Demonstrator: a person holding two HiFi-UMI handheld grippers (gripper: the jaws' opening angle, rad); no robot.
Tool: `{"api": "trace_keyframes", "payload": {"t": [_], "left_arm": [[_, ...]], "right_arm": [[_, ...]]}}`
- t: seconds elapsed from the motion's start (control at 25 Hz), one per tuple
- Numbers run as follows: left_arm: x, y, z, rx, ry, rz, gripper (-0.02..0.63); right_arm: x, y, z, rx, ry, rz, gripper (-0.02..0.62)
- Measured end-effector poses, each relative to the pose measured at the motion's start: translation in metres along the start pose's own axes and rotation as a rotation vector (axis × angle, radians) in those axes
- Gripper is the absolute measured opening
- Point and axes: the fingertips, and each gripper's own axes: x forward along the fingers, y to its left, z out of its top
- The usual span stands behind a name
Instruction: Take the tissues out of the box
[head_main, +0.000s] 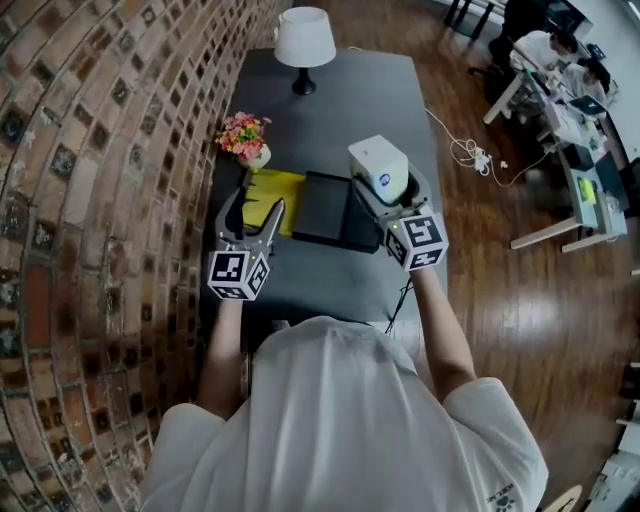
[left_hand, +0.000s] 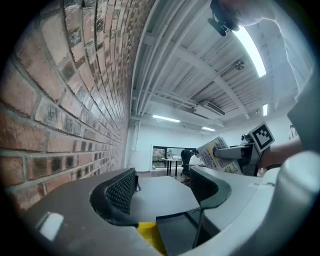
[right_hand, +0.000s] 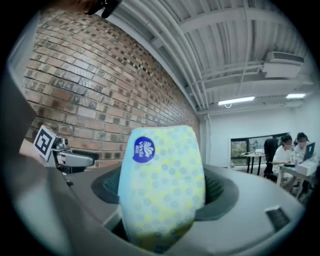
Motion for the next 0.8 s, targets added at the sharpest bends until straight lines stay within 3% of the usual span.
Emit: {"api": "trace_keyframes", "payload": {"t": [0.32,0.48,0.8], "left_arm": [[0.012,-0.026,0.021,0.057,-0.022,-0.049,0.322],[0.008,-0.028,0.020,0.125,-0.011,-0.036,0.324],[0.001,-0.024,0.024,0.134,-0.035,-0.008,0.322]], "right_arm": [[-0.064,-0.027,0.000,-0.027,-0.056,-0.218,0.388],[-0.081,-0.018,0.002,-0.053,-0.084,-0.263,0.388],[-0.096,-0.005,-0.011,0.036,-0.089,-0.300,0.388]]}}
